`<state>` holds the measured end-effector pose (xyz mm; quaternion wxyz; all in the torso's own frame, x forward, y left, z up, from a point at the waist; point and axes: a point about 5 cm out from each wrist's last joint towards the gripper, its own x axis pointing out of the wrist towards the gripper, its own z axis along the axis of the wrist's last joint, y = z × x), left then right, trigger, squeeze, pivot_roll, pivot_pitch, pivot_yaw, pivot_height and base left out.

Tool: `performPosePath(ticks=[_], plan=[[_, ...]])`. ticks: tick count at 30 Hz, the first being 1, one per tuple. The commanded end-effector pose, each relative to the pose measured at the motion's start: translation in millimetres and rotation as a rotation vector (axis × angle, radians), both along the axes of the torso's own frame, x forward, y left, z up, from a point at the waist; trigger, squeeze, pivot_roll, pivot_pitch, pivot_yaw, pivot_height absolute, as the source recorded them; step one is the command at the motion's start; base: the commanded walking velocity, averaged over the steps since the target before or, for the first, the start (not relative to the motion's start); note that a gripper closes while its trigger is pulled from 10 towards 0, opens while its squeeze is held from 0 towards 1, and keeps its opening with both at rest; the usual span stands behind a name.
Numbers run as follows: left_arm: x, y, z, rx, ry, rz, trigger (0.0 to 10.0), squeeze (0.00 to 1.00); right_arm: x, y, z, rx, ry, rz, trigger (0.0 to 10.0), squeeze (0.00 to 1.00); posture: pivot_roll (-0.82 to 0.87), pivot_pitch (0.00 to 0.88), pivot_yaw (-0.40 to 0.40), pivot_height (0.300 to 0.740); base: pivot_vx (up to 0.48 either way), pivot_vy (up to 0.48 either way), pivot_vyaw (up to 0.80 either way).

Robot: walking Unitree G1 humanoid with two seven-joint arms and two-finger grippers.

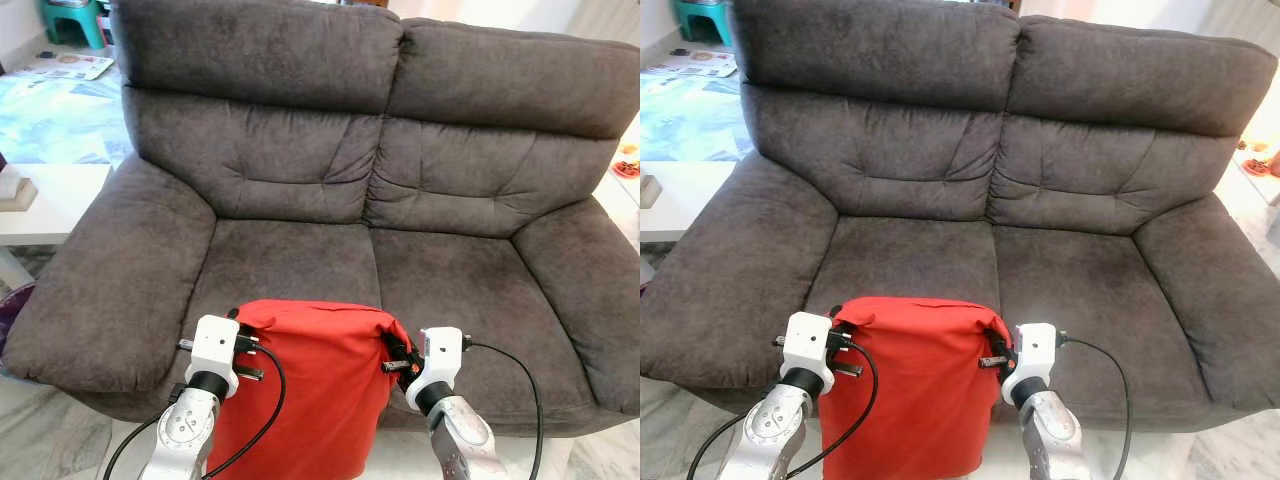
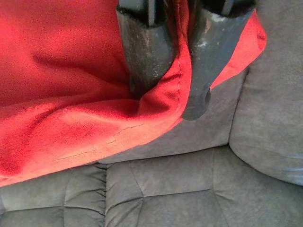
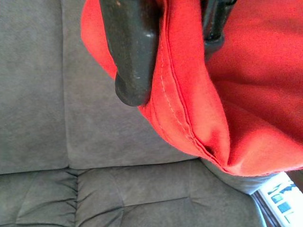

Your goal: Move the pillow to the sofa from floor

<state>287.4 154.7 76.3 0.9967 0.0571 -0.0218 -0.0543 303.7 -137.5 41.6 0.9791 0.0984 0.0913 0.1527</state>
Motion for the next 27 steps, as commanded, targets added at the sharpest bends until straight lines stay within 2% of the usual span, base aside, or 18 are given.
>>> performPosePath(ticks=[1,15,27], plan=[[3.1,-0.2,15.5,-0.026,-0.078,0.004,10.0,0.0,6.0,-7.1,10.2,0.001,-0.059,-0.043,10.0,0.0,0.19,0.116,-0.079,0.74,0.0,-0.251,0.0],[2.9,0.2,16.5,-0.021,-0.082,0.002,10.0,0.0,6.8,-5.5,11.3,-0.042,-0.073,-0.01,10.0,0.0,0.19,0.115,-0.082,0.74,0.0,-0.265,0.0],[3.5,6.8,19.3,0.002,-0.083,-0.007,10.0,0.0,5.3,-11.7,8.4,0.004,-0.069,-0.099,10.0,0.0,0.21,0.117,-0.043,0.74,0.0,-0.278,0.0]])
